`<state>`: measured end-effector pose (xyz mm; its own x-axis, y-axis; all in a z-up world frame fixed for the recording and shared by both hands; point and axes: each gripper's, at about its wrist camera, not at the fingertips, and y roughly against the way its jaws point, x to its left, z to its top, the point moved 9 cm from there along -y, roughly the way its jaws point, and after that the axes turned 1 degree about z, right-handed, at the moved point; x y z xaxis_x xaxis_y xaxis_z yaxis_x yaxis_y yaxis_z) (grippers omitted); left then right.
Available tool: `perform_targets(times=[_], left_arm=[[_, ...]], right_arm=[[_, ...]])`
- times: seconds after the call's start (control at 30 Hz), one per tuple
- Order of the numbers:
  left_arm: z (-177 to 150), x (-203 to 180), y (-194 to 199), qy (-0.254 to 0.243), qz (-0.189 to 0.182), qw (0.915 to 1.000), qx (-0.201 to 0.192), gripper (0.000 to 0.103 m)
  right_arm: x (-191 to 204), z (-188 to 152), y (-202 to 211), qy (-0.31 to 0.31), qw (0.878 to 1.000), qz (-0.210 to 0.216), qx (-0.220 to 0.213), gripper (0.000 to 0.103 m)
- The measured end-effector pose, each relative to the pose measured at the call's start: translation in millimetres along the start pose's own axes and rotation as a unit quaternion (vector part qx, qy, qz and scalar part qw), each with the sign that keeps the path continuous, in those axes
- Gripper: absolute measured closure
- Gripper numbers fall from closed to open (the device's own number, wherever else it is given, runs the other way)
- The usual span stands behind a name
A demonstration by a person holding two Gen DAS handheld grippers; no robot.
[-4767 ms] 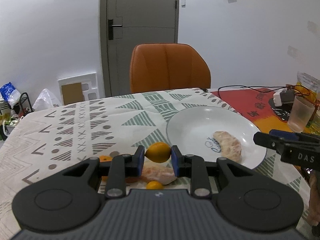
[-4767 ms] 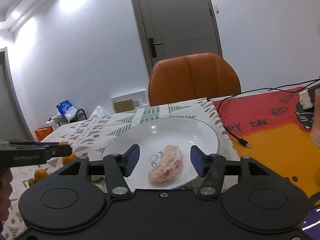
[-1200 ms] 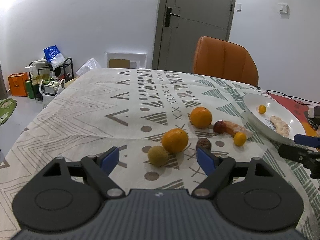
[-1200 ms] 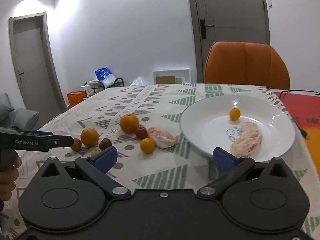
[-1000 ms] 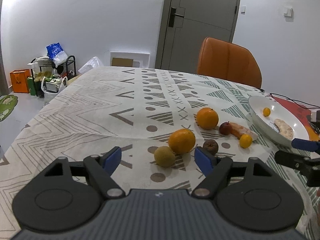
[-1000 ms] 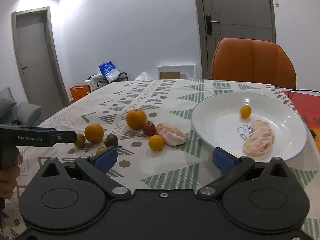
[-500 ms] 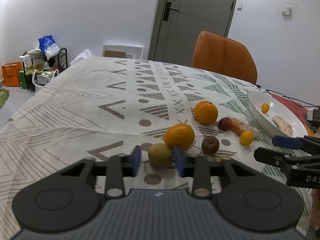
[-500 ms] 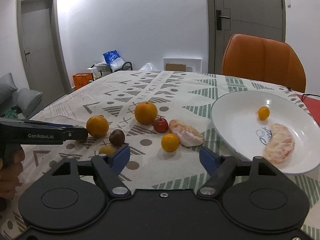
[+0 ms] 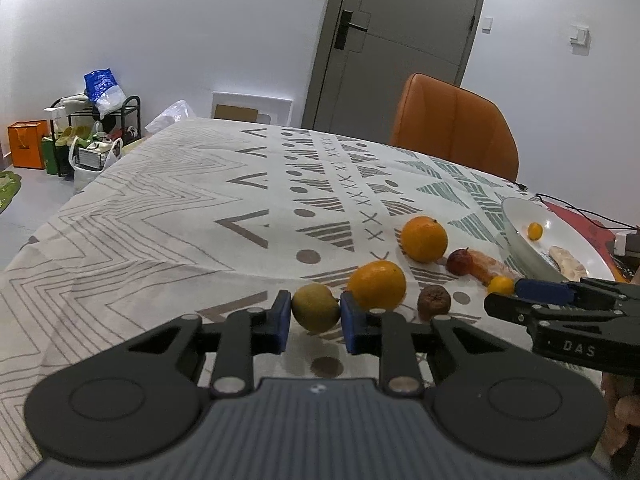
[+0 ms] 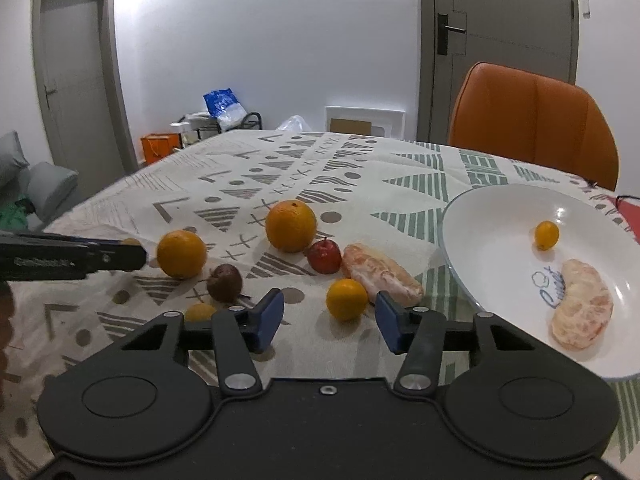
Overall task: Organize fruits
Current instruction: 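Grasp a green kiwi-like fruit with the left tool while the right tool grasps a small mandarin, then carry both fruits into the white plate and open both tools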
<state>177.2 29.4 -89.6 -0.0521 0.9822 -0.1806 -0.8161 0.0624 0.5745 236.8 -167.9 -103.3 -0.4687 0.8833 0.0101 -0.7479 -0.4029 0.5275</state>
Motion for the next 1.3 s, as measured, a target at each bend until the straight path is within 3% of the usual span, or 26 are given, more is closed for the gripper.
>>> perform_targets(times=[0.13,0.3,0.77,1.3], left_arm=[[1.4,1.7,1.2,0.000,0.003,1.0000,-0.004,0.078],[3.0,-2.1,2.7,0.001,0.001,1.0000,-0.008,0.078],[14.2,-19.4,15.2,-0.015,-0.006,0.9995,-0.026,0.078],[20.0,-49.7,15.5,-0.036,-0.024,0.9985,-0.033,0.078]], right_arm=[[-0.4,-0.1,-5.5,0.011,1.000,-0.013,0.001,0.054],[-2.5,-1.7,-8.8,0.004,1.000,-0.005,0.011,0.081],[-7.3,16.0,23.1,-0.004,1.000,0.005,-0.030,0.082],[-45.9,23.8,56.3,-0.026,0.997,-0.035,-0.067,0.081]])
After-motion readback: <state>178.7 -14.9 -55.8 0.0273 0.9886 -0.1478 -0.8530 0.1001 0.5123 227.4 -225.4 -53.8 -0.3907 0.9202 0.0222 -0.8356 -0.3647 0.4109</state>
